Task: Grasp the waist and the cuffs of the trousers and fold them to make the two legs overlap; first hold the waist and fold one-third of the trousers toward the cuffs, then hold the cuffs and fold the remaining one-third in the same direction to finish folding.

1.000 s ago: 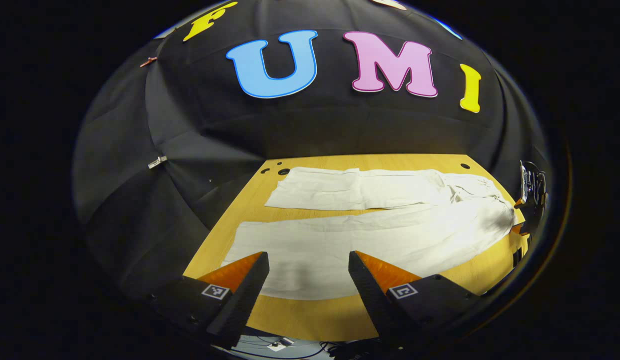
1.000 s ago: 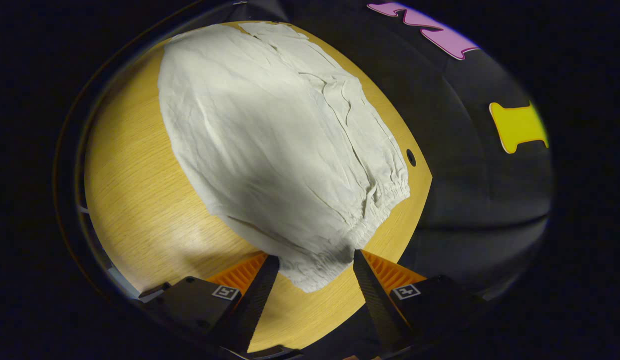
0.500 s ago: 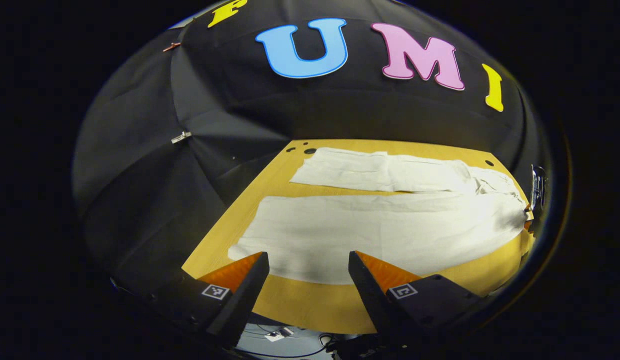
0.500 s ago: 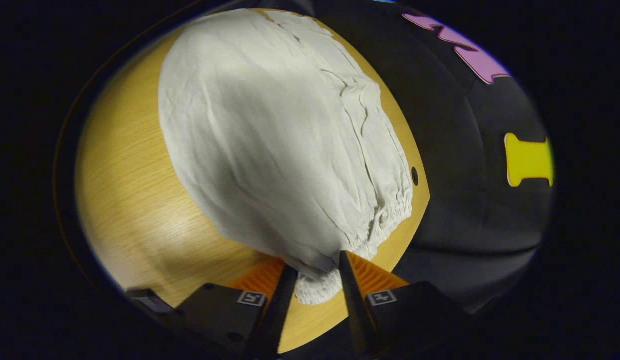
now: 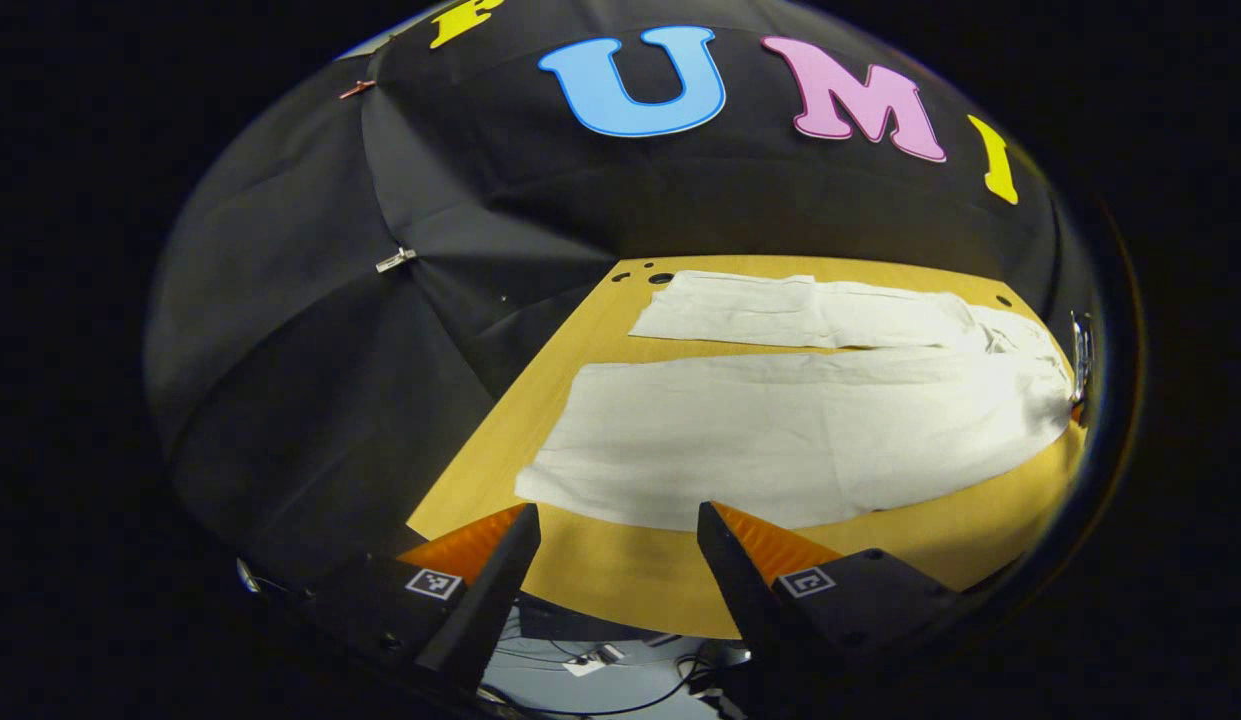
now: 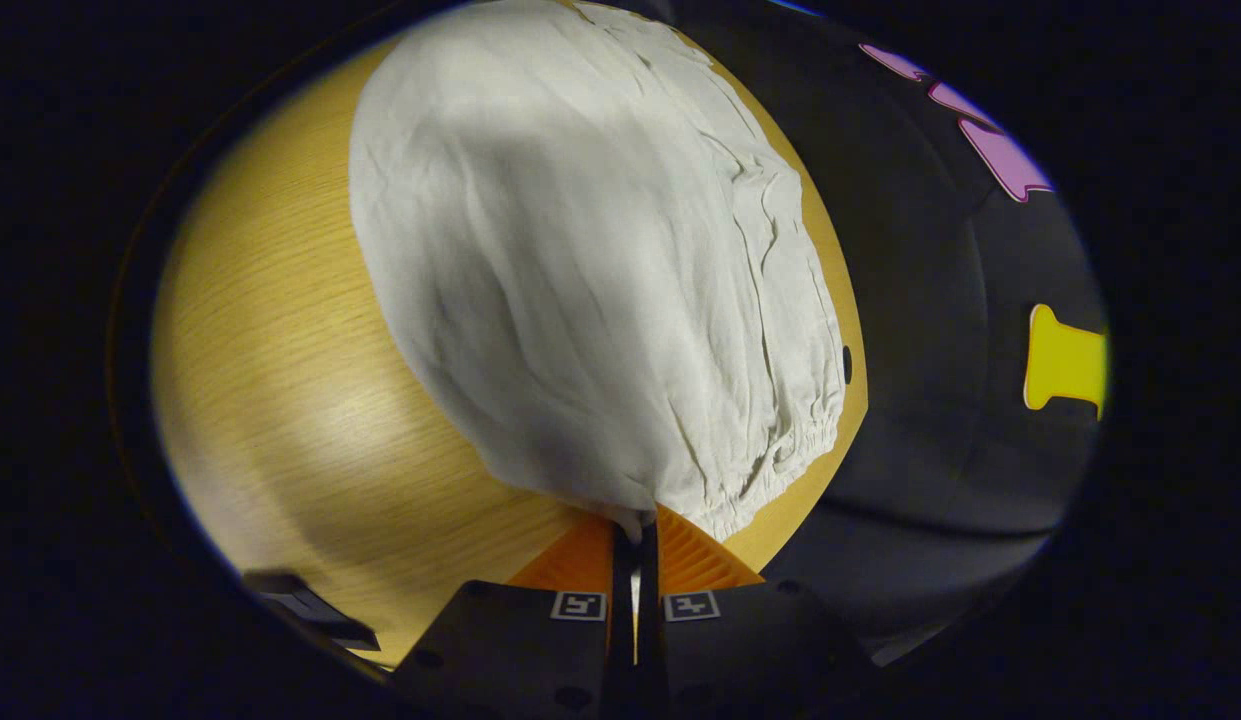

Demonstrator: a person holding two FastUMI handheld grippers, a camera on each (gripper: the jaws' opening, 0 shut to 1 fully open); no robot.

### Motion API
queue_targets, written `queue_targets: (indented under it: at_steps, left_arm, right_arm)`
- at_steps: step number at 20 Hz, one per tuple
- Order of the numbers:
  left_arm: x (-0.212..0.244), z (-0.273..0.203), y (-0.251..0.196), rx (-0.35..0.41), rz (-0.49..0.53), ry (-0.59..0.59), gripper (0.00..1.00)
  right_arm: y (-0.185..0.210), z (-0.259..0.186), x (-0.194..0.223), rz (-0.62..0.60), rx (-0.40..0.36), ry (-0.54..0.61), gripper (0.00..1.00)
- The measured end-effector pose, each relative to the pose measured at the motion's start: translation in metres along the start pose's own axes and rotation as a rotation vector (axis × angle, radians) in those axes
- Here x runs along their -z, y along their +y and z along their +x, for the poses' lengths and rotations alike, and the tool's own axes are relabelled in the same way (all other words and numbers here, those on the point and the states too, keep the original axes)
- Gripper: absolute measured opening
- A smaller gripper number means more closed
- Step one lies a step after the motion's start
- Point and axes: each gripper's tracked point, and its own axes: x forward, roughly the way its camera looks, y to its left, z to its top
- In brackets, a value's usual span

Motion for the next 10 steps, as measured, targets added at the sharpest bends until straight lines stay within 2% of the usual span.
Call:
queue_targets:
  at_steps: [3,6,8,9,10]
  left_arm:
    - [0.005,0.018,0.021,0.011,0.171,-0.033,0.97]
    - [0.022,0.036,0.044,0.010,0.397,-0.013,0.97]
    - [0.038,0.047,0.052,0.048,0.511,0.014,0.96]
    - [0.045,0.049,0.052,0.077,0.563,0.024,0.96]
    - [0.050,0.054,0.055,0.096,0.617,0.033,0.96]
  right_arm:
    - [0.001,0.001,0.003,-0.070,0.021,0.002,0.06]
    - [0.001,0.000,0.003,-0.071,0.026,0.015,0.06]
    - [0.001,0.000,0.002,-0.073,0.028,0.019,0.06]
    - [0.001,0.000,0.003,-0.082,0.034,0.021,0.17]
    - [0.001,0.000,0.002,-0.092,0.040,0.022,0.06]
